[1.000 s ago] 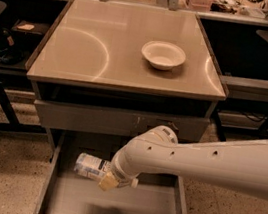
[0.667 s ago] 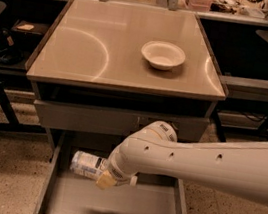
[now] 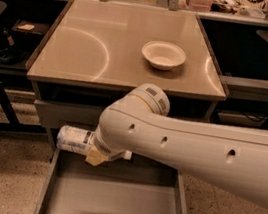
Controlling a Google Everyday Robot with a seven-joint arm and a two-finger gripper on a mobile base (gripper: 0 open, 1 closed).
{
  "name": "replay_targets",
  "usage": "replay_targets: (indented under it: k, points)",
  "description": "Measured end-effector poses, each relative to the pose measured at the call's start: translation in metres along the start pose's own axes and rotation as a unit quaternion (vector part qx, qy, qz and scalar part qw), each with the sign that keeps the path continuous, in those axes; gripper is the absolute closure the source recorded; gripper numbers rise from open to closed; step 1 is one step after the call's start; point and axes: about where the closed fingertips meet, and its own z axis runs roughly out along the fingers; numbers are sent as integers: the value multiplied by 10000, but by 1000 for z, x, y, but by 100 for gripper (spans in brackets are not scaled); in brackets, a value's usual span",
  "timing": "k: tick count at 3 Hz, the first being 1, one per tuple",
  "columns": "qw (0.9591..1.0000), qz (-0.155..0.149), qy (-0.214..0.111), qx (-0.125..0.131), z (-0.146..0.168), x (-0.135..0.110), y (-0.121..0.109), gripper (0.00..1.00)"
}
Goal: Pick blue plastic bottle from middle drawer and place on counter
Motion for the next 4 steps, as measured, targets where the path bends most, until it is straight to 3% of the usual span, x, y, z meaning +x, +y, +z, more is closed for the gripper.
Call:
replay_targets:
  k: [1, 2, 4]
  points:
    - [9995, -77, 39, 311, -31, -31, -31, 100]
    - [9995, -77, 39, 311, -31, -31, -31, 100]
    - [9960, 417, -286, 743, -68, -72, -86, 100]
